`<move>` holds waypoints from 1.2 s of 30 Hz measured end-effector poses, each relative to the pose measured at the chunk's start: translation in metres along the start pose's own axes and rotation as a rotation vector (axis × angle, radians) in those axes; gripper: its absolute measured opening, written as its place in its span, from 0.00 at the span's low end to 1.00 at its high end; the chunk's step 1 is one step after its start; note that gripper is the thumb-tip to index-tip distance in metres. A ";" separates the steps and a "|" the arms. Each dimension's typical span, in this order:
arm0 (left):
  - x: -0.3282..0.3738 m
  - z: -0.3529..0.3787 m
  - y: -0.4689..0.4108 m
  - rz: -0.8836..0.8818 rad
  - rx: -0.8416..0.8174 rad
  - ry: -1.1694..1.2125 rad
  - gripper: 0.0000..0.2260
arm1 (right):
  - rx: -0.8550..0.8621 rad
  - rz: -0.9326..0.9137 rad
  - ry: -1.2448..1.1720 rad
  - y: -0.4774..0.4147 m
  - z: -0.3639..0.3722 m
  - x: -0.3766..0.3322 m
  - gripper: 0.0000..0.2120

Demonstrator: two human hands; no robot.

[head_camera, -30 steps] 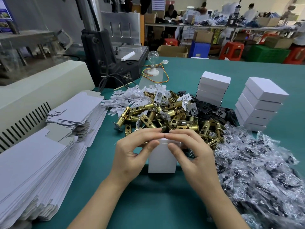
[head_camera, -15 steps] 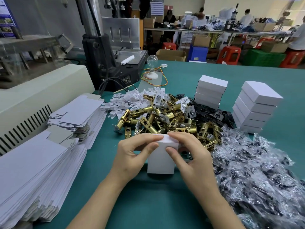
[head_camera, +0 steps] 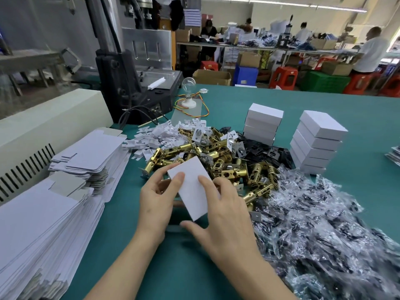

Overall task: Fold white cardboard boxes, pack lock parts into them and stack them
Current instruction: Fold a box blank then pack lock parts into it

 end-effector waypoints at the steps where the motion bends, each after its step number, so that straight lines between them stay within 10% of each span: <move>1: 0.000 0.001 0.000 -0.015 0.001 0.036 0.08 | 0.008 0.006 0.027 -0.003 -0.002 -0.003 0.43; 12: 0.004 0.016 0.003 0.013 -0.195 0.043 0.20 | -0.031 -0.005 -0.265 -0.116 -0.092 0.071 0.38; 21: -0.020 0.029 0.003 -0.048 -0.339 -0.130 0.11 | -0.244 0.341 -0.174 -0.242 -0.135 0.226 0.42; 36: -0.020 0.044 0.006 -0.051 -0.457 -0.158 0.13 | -0.320 0.317 0.098 -0.272 -0.096 0.263 0.33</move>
Point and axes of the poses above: each hand's wrist, its own y-axis away from the middle knuckle, its own z-axis out of the palm, x = y × z, the point moved 6 cm from there along -y, towards the middle knuckle, and after that the axes turned 7 degrees about -x, right-handed, at the moved point
